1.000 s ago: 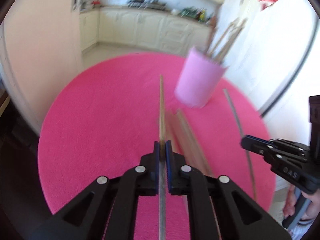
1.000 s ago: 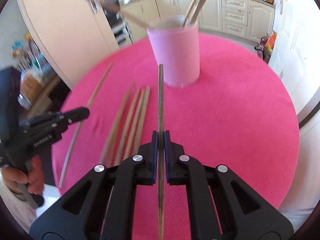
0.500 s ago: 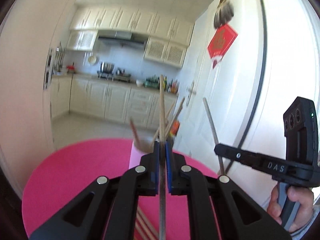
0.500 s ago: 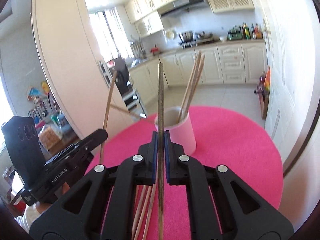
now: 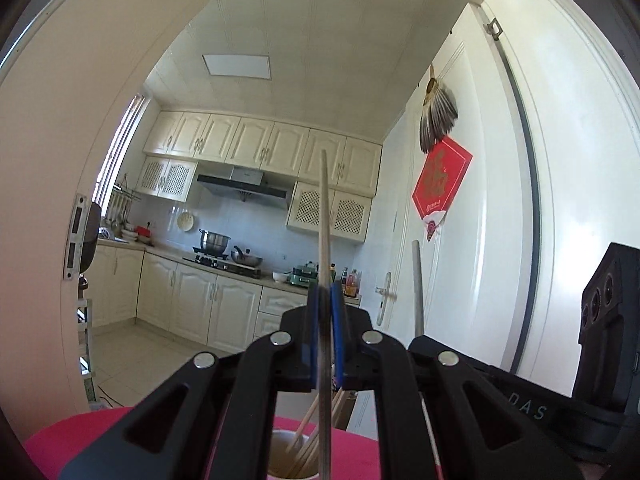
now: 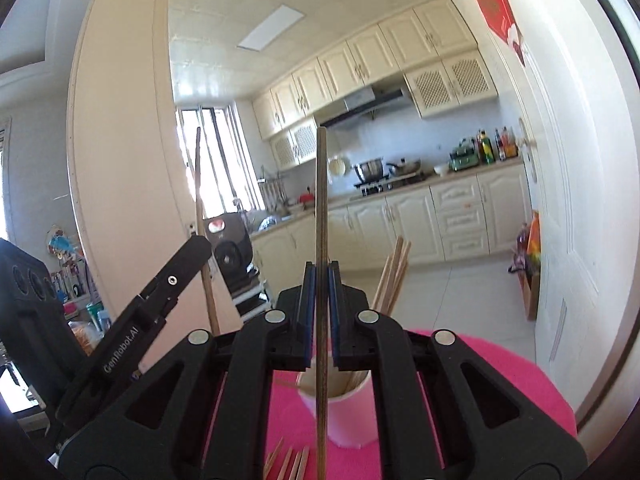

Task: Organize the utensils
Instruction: 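Lift both chopsticks over the pink cup and open the left tool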

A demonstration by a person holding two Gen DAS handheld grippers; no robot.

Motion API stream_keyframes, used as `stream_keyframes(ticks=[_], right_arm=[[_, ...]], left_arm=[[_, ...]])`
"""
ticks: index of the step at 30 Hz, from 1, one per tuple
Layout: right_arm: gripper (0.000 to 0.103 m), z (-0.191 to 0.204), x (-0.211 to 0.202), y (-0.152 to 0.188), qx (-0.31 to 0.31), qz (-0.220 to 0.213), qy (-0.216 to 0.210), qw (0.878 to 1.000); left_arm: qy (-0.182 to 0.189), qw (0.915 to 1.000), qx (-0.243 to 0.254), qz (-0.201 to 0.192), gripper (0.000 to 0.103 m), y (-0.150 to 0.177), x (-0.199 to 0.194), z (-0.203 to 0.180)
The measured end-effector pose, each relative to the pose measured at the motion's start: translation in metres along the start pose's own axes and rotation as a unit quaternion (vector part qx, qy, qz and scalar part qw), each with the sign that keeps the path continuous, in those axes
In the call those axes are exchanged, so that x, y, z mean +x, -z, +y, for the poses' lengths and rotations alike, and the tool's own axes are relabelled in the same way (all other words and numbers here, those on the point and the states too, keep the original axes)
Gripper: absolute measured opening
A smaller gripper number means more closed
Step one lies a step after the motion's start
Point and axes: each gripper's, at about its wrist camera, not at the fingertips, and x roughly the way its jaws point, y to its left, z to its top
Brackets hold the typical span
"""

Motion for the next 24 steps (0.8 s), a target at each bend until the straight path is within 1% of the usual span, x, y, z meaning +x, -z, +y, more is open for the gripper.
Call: stream_keyframes(ticks=[2, 7, 11, 13, 15, 17, 20, 21, 22, 24], right_arm=[[0.007, -0.005, 0.009, -0.001, 0.002, -0.014, -0.001, 1.000], [0.007, -0.011, 0.026, -0.005, 0.001, -0.051, -0.007, 0.999], [0.007, -0.016, 0.038, -0.007, 0.000, -0.079, -0.011, 0.997], [0.007, -0.021, 0.044, -0.007, 0.004, -0.082, -0.014, 0.997], [0.007, -0.023, 0.048, -0.004, 0.007, -0.084, -0.013, 0.996], [0.007, -0.025, 0.052, -0.001, 0.005, -0.085, -0.013, 0.996], [0.007, -0.027, 0.055, 0.001, 0.008, -0.088, -0.014, 0.996], [0.007, -0.029, 0.057, 0.002, 0.009, -0.090, -0.014, 0.996], [0.007, -0.031, 0.057, 0.001, 0.012, -0.091, -0.015, 0.996], [0.007, -0.034, 0.058, 0.003, 0.020, -0.094, -0.014, 0.995]], left_arm=[[-0.001, 0.9999, 0.003, -0.014, 0.006, 0.006, 0.005, 0.003], [-0.020, 0.9984, 0.007, -0.052, 0.006, 0.016, 0.023, 0.003], [-0.042, 0.9971, 0.016, -0.061, 0.006, 0.024, 0.036, 0.004], [-0.048, 0.9970, 0.020, -0.057, 0.007, 0.029, 0.042, 0.005], [-0.062, 0.9960, 0.031, -0.056, 0.007, 0.033, 0.047, 0.004], [-0.070, 0.9945, 0.036, -0.068, 0.007, 0.034, 0.047, 0.005], [-0.062, 0.9946, 0.040, -0.072, 0.007, 0.031, 0.044, 0.003], [-0.059, 0.9939, 0.049, -0.079, 0.007, 0.031, 0.043, -0.001], [-0.065, 0.9926, 0.058, -0.085, 0.007, 0.032, 0.043, -0.003], [-0.063, 0.9932, 0.058, -0.079, 0.007, 0.034, 0.046, -0.004]])
